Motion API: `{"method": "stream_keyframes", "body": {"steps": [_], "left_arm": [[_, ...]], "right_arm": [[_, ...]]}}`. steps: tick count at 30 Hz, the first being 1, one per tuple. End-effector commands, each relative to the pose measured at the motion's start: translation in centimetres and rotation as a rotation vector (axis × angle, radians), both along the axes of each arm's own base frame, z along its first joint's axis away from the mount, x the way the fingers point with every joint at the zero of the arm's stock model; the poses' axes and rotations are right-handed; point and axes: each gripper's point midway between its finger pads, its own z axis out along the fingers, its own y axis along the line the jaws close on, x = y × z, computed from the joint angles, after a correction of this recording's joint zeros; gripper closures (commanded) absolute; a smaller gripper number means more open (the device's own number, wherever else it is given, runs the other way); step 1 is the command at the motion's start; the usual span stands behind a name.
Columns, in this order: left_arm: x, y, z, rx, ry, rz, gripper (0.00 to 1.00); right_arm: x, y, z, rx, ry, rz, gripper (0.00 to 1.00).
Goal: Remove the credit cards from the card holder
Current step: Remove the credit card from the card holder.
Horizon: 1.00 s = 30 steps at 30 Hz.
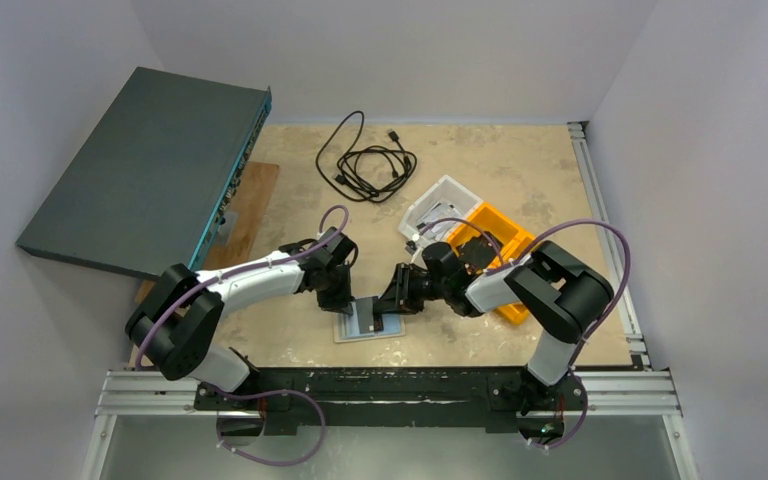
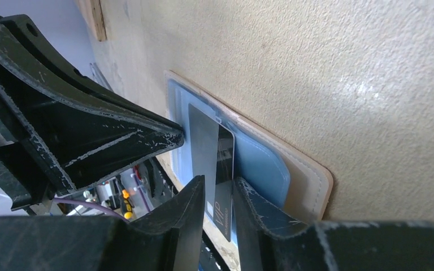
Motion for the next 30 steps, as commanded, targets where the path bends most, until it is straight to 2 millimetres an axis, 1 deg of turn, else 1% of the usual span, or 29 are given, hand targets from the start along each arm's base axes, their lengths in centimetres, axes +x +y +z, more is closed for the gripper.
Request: {"method": "stream_keyframes", "body": {"steps": [1,5,9,13,18,22,26,30], "left_arm": [[-1.4,3.4,-2.9,0.17,0.05,0.009,1.0],[-1.4,3.5,-3.0,0.174,0.052,0.01,1.0],[-1.5,3.9,-3.1,0.195,0.058,0.026,1.0],[-1.6,4.1,-3.2,0.206,0.062,0.032,1.0],[-1.5,4.1,-3.1,0.205,0.058,0.038,1.0],[-1.1,3.4,-2.5,0.173,0.037,0.027,1.0],[-0.1,2.0,-0.9,0.124,-0.005,0.006,1.0],[1.1,0.1,2.2,0.065,-0.075,-0.027,1.0]], "right_arm": [[0.2,-0.4,-2.1,-0.045,0.023,-0.014,0.76],[0.1,-0.2,-2.2,-0.033,0.031,-0.011,0.87],[-0.2,-0.9,-2.1,-0.042,0.038,-0.025,1.0],[0.3,-2.3,-1.7,-0.077,0.014,-0.063,1.0],[0.9,-4.0,-0.6,-0.123,-0.028,-0.102,1.0],[1.2,-4.5,0.9,-0.135,-0.064,-0.114,1.0],[1.7,-4.6,2.9,-0.137,-0.102,-0.123,1.0],[2.3,-4.7,5.1,-0.128,-0.137,-0.142,1.0]]}}
